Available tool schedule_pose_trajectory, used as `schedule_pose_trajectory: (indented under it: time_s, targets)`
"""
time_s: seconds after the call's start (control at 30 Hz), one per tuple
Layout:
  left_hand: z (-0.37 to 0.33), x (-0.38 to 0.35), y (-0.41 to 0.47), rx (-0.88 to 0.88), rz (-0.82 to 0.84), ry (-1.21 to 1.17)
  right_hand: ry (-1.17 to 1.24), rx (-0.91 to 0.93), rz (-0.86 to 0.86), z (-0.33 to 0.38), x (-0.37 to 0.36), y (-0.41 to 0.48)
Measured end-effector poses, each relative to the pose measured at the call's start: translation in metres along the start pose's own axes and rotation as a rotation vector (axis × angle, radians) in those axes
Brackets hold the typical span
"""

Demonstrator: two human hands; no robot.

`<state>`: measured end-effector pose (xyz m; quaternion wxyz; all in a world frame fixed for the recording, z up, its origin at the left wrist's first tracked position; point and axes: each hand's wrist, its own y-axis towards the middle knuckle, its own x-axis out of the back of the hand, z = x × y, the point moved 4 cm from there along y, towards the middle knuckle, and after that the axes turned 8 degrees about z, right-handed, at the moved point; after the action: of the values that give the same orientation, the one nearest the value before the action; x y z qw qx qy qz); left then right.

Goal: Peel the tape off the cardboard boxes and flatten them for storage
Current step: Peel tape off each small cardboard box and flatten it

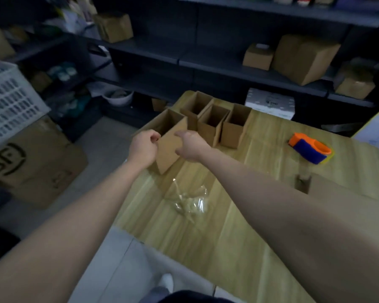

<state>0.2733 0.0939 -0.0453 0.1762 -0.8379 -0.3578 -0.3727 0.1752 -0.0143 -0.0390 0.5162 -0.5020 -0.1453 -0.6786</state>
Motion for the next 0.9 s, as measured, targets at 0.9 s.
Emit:
schedule_pose_trajectory:
  time_s: [0.9]
  targets:
    - [0.011, 0.019, 0.021, -0.104, -0.02, -0.304, 0.447, -0.072, -0.415, 0.005, 0.074, -0.019]
